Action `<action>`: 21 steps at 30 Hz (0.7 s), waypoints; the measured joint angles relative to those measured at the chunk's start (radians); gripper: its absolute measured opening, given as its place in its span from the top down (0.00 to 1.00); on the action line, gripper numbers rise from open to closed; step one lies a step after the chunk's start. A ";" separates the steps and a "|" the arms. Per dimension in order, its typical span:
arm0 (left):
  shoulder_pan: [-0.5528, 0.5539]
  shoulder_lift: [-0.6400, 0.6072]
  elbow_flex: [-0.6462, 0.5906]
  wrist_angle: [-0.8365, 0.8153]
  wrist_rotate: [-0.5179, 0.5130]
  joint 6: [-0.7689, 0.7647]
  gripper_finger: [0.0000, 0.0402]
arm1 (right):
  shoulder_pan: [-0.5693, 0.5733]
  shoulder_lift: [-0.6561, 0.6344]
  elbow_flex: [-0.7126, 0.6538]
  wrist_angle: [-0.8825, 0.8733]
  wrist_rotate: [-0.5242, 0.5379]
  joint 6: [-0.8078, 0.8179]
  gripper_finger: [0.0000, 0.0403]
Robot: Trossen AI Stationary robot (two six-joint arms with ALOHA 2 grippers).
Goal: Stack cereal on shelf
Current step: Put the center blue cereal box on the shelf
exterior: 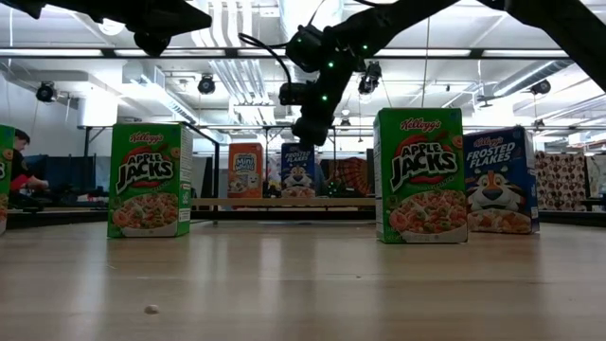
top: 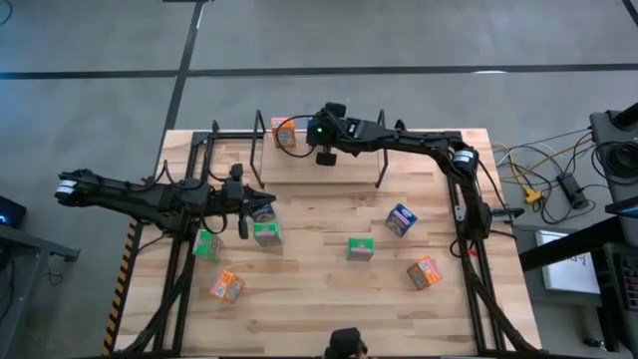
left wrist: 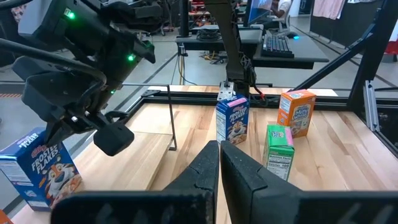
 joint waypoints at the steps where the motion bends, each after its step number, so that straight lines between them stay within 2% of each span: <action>1: 0.000 0.000 0.000 0.000 0.000 0.000 1.00 | 0.000 0.000 0.000 -0.002 -0.001 0.000 0.97; 6: 0.000 0.000 0.000 0.000 0.000 0.000 1.00 | 0.016 0.000 0.000 -0.016 -0.009 0.024 0.97; 12: 0.000 0.000 0.000 0.000 0.000 0.000 1.00 | 0.037 -0.006 0.000 -0.005 -0.168 0.077 0.97; 21: 0.000 0.000 0.000 0.003 0.000 0.000 1.00 | 0.022 -0.005 -0.001 0.100 -0.165 0.072 0.97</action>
